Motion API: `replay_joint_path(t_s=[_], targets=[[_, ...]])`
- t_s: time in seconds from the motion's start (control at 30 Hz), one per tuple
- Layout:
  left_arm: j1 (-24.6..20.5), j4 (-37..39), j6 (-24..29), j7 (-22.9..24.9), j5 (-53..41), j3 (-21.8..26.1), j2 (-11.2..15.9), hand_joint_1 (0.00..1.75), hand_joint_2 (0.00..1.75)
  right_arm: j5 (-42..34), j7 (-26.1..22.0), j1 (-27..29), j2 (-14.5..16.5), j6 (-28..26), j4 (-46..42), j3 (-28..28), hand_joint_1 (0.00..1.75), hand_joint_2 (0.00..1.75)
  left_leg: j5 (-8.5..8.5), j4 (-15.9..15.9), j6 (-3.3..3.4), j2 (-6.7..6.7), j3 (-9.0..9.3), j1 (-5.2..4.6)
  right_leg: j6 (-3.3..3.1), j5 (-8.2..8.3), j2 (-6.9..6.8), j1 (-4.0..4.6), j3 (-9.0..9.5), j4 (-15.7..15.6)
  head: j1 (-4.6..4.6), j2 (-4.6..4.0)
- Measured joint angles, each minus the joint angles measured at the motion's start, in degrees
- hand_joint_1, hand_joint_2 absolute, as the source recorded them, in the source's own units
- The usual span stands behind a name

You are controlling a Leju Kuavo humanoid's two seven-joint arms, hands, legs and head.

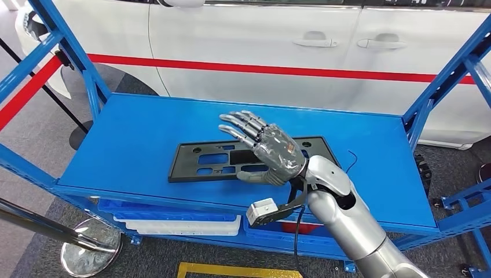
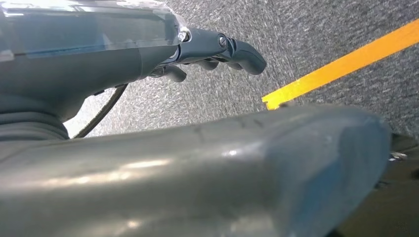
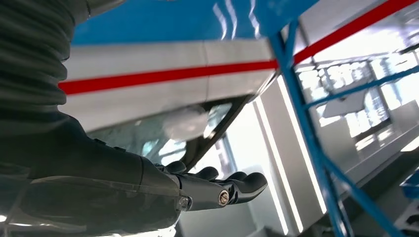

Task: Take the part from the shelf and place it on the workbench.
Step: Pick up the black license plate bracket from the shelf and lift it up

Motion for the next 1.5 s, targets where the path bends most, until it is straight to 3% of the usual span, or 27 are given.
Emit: replay_joint_path(t_s=[0.03,0.07,0.13,0.2,0.3,0.37,0.43,0.5,0.53,0.57,0.6,0.67,0.73,0.8,0.9,0.97,1.03,1.07,1.1,1.13,1.2,1.27,1.33,1.4,1.5], targets=[[0.0,0.0,-0.1,0.1,-0.1,0.0,0.0,0.00,0.00,-1.2,-1.5,0.7,0.0,1.8,0.0,-0.1,0.00,1.75,-0.15,1.7,0.01,0.00,-0.75,0.00,-0.06,-0.04,0.04,0.11,0.03,0.0,0.00,0.00],[0.0,0.0,-0.2,0.3,-0.2,0.0,0.0,0.00,0.00,-2.1,-3.0,1.5,0.0,3.1,0.1,-0.2,0.00,1.75,0.83,1.0,0.11,0.00,-0.43,0.00,-0.08,-0.09,0.10,0.20,0.08,0.1,0.00,0.00],[0.0,0.0,-0.2,0.4,-0.3,0.0,0.1,0.00,0.00,-2.6,-5.1,2.9,-0.1,4.6,0.2,-0.4,0.00,1.75,4.79,-5.8,0.56,0.00,2.85,-0.03,0.02,-0.28,0.31,0.29,0.24,0.2,0.00,0.00],[0.0,0.0,-0.1,0.4,-0.3,0.0,0.2,0.00,0.00,-0.6,-5.0,4.1,-0.2,4.8,0.5,-0.5,0.00,1.75,7.07,-12.4,1.06,-0.01,6.07,-0.23,0.37,-0.48,0.53,0.52,0.15,0.5,0.00,0.00],[0.1,0.0,0.1,0.4,-0.2,0.0,0.2,0.00,0.00,5.4,-2.6,5.1,-0.2,4.2,1.6,-0.1,0.00,1.75,7.11,-14.5,1.60,-0.01,6.88,-0.36,1.16,-0.33,0.70,0.61,-0.22,0.7,0.01,0.00],[0.2,0.0,0.1,0.4,-0.2,0.0,0.2,0.00,0.00,9.4,-0.4,5.0,-0.2,3.8,2.8,0.6,0.00,1.75,7.48,-15.0,2.21,0.13,7.09,-0.17,1.86,-1.08,0.66,0.48,-0.47,1.5,0.01,0.00],[0.2,0.0,0.1,0.4,-0.1,0.0,0.2,0.00,0.00,13.8,2.2,4.6,-0.2,2.4,4.9,1.8,0.00,1.75,7.77,-15.4,2.69,0.29,7.22,-0.02,2.66,-3.89,0.55,0.22,-2.54,6.0,0.02,0.00],[0.2,0.0,0.1,0.4,-0.1,0.0,0.2,0.00,0.00,18.9,5.5,4.2,-0.1,-0.4,8.1,3.5,0.00,1.75,7.80,-15.4,2.81,0.36,7.13,-0.03,3.31,-7.01,0.46,-0.04,-6.07,13.3,0.02,0.00],[0.2,0.0,0.1,0.5,-0.2,0.0,0.2,0.00,0.00,21.7,7.6,3.9,-0.1,-2.4,10.2,4.4,0.00,1.75,7.80,-15.4,2.81,0.37,7.11,-0.03,3.53,-7.49,0.41,-0.20,-7.23,15.6,0.02,0.00],[0.2,0.0,0.0,0.6,-0.3,0.0,0.1,0.00,0.00,24.2,9.5,3.5,-0.1,-4.5,12.4,5.4,0.00,1.75,7.79,-15.4,2.80,0.34,7.12,-0.03,3.65,-6.79,0.33,-0.36,-7.30,15.7,0.02,0.00],[0.2,0.0,0.0,0.6,-0.4,0.0,0.1,0.00,0.00,26.3,11.2,3.0,-0.1,-6.4,14.5,6.2,0.00,1.75,7.77,-15.3,2.76,0.29,7.17,-0.02,3.67,-5.18,0.24,-0.51,-6.29,13.7,0.02,0.00],[0.1,0.0,-0.2,0.7,-0.5,0.0,0.0,0.00,0.00,28.3,13.1,1.8,-0.1,-8.8,18.1,7.4,0.00,1.75,7.64,-15.1,2.50,0.18,7.23,-0.09,3.42,-1.55,0.14,-0.64,-2.41,5.9,0.02,0.00],[0.0,0.0,-0.3,0.8,-0.7,0.0,-0.1,0.00,0.00,29.5,14.2,0.9,-0.1,-10.3,20.5,8.2,0.00,1.75,7.53,-15.0,1.93,0.11,7.11,-0.25,2.75,-0.23,0.20,-0.40,-0.18,1.1,0.01,0.00],[-0.1,0.0,-0.5,0.8,-0.8,-0.1,-0.1,0.00,0.00,32.8,17.7,-0.1,-0.1,-13.3,23.2,9.0,0.00,1.75,7.57,-15.1,1.22,0.09,7.10,-0.26,1.97,-0.31,0.27,-0.07,-0.11,0.6,0.01,0.00],[-0.4,0.0,-0.5,1.0,-0.9,-0.1,-0.2,0.00,0.00,40.1,30.5,-4.3,-0.1,-20.1,30.6,12.5,0.00,1.75,6.05,-13.3,0.31,0.09,6.35,-0.13,0.81,0.06,0.11,-0.34,0.10,0.1,0.01,0.00],[-0.7,0.0,-0.5,1.0,-0.9,-0.2,-0.3,0.00,0.00,42.1,37.8,-8.3,-0.2,-22.5,37.3,17.0,0.00,1.75,2.61,-6.9,0.06,0.08,3.46,-0.08,0.28,0.14,-0.16,-0.31,0.16,0.0,0.00,0.00],[-0.6,0.0,-0.5,1.2,-0.9,-0.2,-0.3,0.00,0.00,42.5,41.1,-11.6,-0.4,-23.1,43.6,20.5,0.00,1.75,-0.05,0.1,-0.04,0.09,0.24,-0.07,0.05,0.13,-0.36,-0.08,0.23,0.0,0.00,0.00],[-0.6,0.0,-0.5,1.3,-0.9,-0.2,-0.3,0.00,0.00,42.5,41.6,-12.9,-0.4,-23.1,46.1,21.5,0.00,1.75,0.06,1.3,-0.03,0.09,-0.23,-0.07,0.03,0.12,-0.40,0.00,0.31,0.0,0.00,0.00],[-0.6,0.0,-0.5,1.4,-0.9,-0.2,-0.3,0.00,0.00,42.5,41.8,-14.1,-0.3,-23.0,48.4,22.2,0.00,1.75,1.25,0.1,0.07,0.10,0.44,-0.08,0.05,0.11,-0.40,0.05,0.44,0.0,0.00,0.00],[-0.6,0.0,-0.5,1.5,-0.9,-0.2,-0.3,0.00,0.00,42.4,41.9,-15.1,-0.1,-23.0,50.2,22.7,0.00,1.75,3.10,-3.1,0.22,0.10,2.10,-0.08,0.09,0.09,-0.40,0.08,0.59,0.0,0.00,0.00],[-0.7,0.0,-0.4,1.5,-0.9,-0.2,-0.3,0.00,0.00,42.3,42.0,-16.8,0.3,-23.0,53.0,23.4,0.85,1.75,6.12,-11.0,0.66,0.11,6.17,-0.14,0.40,-0.05,-0.40,0.23,0.82,0.2,-0.01,0.00],[-0.7,0.0,-0.4,1.6,-0.9,-0.2,-0.4,0.00,0.00,42.2,42.3,-18.0,0.7,-22.5,55.2,23.7,1.72,1.75,6.87,-14.6,1.24,0.06,7.96,-0.29,0.96,-0.08,-0.39,0.42,0.92,0.3,0.00,0.00],[-0.7,0.0,-0.4,1.8,-0.8,-0.2,-0.4,0.00,0.00,41.6,42.2,-19.2,1.4,-19.7,57.2,23.6,1.75,1.75,7.10,-15.0,1.93,0.08,8.05,-0.38,1.63,0.04,-0.29,0.40,0.98,0.2,0.01,0.00],[-0.7,0.0,-0.4,1.8,-0.8,-0.2,-0.4,0.00,0.00,41.1,41.2,-20.4,2.7,-15.0,59.1,23.0,1.75,1.75,7.57,-15.4,2.65,0.41,8.20,-0.28,2.30,-1.09,-0.17,0.24,0.51,1.4,0.01,0.00],[-0.7,0.0,-0.4,1.8,-0.7,-0.2,-0.5,0.00,0.00,41.3,39.6,-21.5,4.8,-11.5,61.6,21.7,1.75,1.75,8.01,-15.6,3.23,0.80,7.90,-0.22,3.03,-6.60,-0.14,-0.01,-3.41,10.6,0.02,0.00]])
